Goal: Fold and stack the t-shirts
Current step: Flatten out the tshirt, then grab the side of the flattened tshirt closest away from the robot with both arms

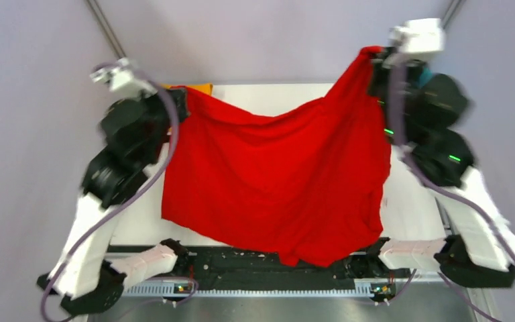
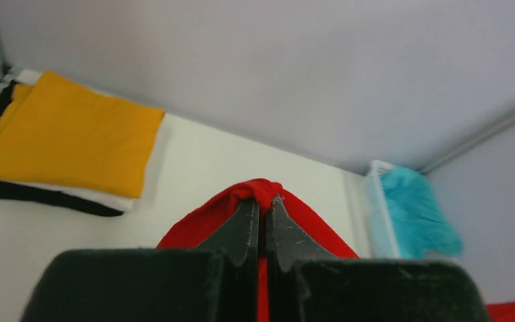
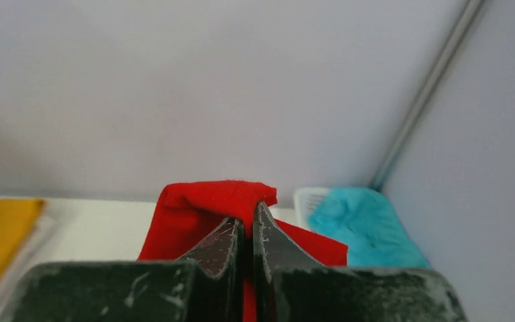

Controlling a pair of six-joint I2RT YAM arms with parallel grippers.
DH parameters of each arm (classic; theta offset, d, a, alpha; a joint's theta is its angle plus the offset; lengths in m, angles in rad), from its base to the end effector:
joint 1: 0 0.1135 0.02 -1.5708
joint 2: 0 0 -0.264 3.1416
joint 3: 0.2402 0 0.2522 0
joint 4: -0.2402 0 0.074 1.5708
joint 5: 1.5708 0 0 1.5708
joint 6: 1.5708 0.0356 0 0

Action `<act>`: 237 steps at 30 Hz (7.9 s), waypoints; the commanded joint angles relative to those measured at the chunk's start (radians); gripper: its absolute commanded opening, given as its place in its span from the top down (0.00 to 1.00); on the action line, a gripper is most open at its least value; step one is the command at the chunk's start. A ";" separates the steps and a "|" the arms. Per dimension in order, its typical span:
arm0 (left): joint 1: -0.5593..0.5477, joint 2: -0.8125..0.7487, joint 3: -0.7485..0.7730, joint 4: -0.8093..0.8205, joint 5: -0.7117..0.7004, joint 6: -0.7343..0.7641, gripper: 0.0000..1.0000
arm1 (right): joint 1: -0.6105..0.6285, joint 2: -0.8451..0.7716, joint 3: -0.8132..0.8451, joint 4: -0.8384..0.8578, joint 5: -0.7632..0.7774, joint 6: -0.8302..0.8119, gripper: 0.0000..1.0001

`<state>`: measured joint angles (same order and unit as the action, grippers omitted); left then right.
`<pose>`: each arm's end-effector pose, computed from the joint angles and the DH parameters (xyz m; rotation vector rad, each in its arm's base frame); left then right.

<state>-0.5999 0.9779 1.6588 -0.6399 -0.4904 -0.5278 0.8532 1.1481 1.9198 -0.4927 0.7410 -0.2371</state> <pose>0.1171 -0.0598 0.5376 -0.3384 1.5205 -0.5205 0.1114 0.0910 0.5957 -0.0946 1.3630 0.0390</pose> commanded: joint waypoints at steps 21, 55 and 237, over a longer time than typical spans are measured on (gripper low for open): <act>0.414 0.910 0.066 0.106 0.383 -0.101 0.01 | -0.476 0.845 -0.101 0.181 -0.354 0.337 0.01; 0.290 1.051 -0.299 0.287 0.602 -0.144 0.01 | -0.633 0.772 -0.720 0.153 -0.450 0.733 0.01; 0.258 -0.090 -1.228 -0.012 0.207 -0.597 1.00 | 0.390 -0.016 -1.355 -0.364 -0.483 1.189 0.35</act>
<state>-0.3428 0.9455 0.4335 -0.6281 -0.2802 -1.1378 1.2724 1.0847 0.5797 -0.9012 0.1837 0.9409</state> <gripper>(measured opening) 0.026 0.671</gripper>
